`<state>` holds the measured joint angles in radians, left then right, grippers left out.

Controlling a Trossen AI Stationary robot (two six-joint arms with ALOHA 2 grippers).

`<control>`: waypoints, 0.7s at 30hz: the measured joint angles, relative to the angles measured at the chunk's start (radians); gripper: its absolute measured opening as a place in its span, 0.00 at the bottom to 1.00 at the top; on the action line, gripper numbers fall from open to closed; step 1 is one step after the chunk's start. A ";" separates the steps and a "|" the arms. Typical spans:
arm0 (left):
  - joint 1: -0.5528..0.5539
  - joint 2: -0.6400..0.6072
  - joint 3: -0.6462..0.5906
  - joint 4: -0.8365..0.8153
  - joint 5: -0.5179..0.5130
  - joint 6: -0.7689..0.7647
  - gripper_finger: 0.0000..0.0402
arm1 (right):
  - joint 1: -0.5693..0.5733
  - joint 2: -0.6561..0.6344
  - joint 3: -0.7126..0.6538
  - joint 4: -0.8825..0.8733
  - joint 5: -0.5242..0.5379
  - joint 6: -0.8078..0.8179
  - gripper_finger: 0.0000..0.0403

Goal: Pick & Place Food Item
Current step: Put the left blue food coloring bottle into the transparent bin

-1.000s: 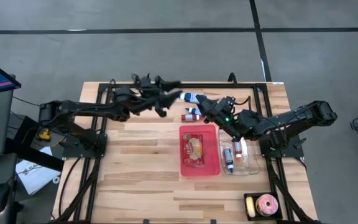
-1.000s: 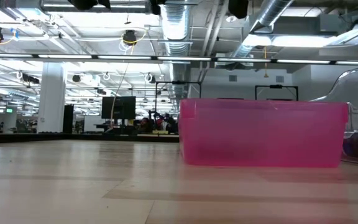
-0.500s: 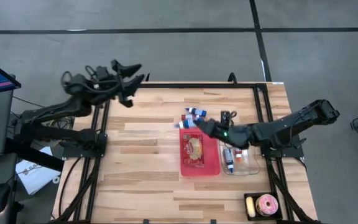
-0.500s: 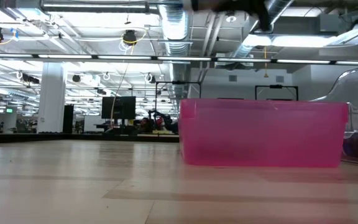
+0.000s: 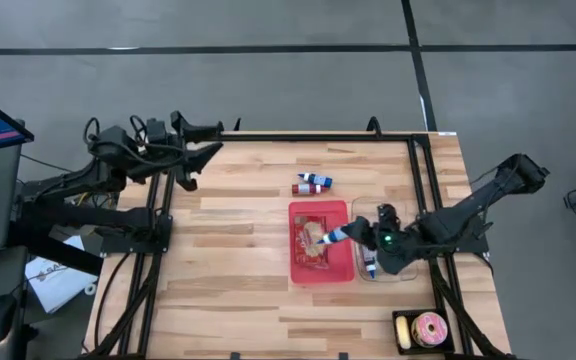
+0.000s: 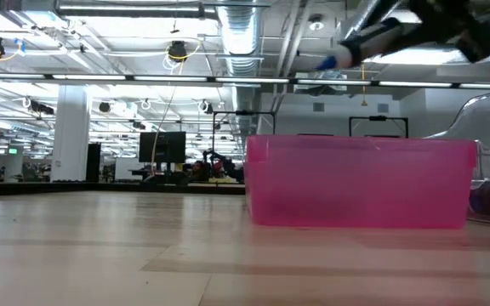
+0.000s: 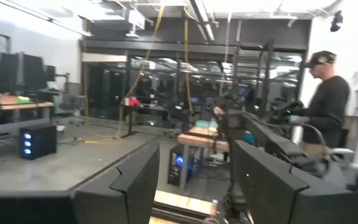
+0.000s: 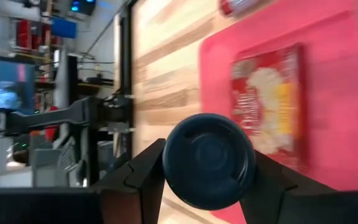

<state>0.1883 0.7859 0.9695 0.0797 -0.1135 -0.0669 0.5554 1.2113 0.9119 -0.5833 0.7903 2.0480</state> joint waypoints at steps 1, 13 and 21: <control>-0.009 0.005 0.000 -0.002 0.000 0.000 0.49 | 0.009 -0.014 0.006 -0.058 0.000 0.024 0.39; -0.044 0.060 0.000 0.008 0.001 -0.001 0.49 | 0.062 -0.140 0.136 -0.822 -0.212 0.219 0.39; -0.043 0.080 -0.001 -0.002 -0.011 -0.001 0.49 | -0.066 -0.081 0.117 -0.913 -0.329 0.084 0.40</control>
<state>0.1452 0.8655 0.9688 0.0781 -0.1246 -0.0681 0.4897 1.1305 1.0285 -1.4967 0.4613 2.1323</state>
